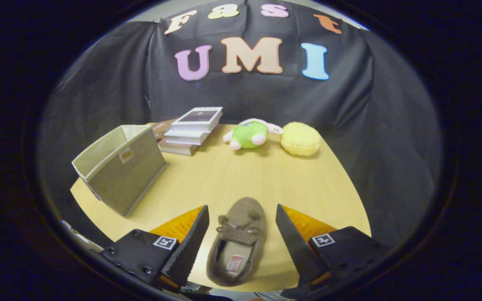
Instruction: Open the storage box then place both shoes into the box .Put the left shoe in first, then the right shoe, with the right side of both shoes facing outward in a uniform manner.
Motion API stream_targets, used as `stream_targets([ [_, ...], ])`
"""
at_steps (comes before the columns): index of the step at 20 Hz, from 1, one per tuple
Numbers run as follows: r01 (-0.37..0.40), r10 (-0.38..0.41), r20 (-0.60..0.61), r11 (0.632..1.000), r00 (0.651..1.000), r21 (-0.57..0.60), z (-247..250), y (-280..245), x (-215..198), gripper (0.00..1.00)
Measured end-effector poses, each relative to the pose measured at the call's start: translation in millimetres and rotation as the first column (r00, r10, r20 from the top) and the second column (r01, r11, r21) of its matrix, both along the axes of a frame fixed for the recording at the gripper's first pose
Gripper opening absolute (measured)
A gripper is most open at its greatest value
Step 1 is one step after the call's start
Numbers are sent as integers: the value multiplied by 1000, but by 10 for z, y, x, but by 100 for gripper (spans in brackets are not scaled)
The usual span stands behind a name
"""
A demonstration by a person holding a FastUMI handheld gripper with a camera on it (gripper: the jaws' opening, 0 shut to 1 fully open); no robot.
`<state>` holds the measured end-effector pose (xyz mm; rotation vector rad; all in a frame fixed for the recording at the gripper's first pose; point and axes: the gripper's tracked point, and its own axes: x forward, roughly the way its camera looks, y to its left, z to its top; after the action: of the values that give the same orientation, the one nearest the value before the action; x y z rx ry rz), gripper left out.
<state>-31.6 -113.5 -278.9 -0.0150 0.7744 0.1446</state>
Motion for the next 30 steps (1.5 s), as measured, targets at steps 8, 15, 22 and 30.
stream_targets([
  [8,-38,35,-177,999,984,-11,-685,-184,-377,100],
  [15,-25,50,-304,996,951,85,-927,-134,-456,65],
  [22,104,-69,-404,992,912,66,-924,-237,-420,7],
  [30,273,-177,-451,949,875,157,-586,-56,-370,4],
])
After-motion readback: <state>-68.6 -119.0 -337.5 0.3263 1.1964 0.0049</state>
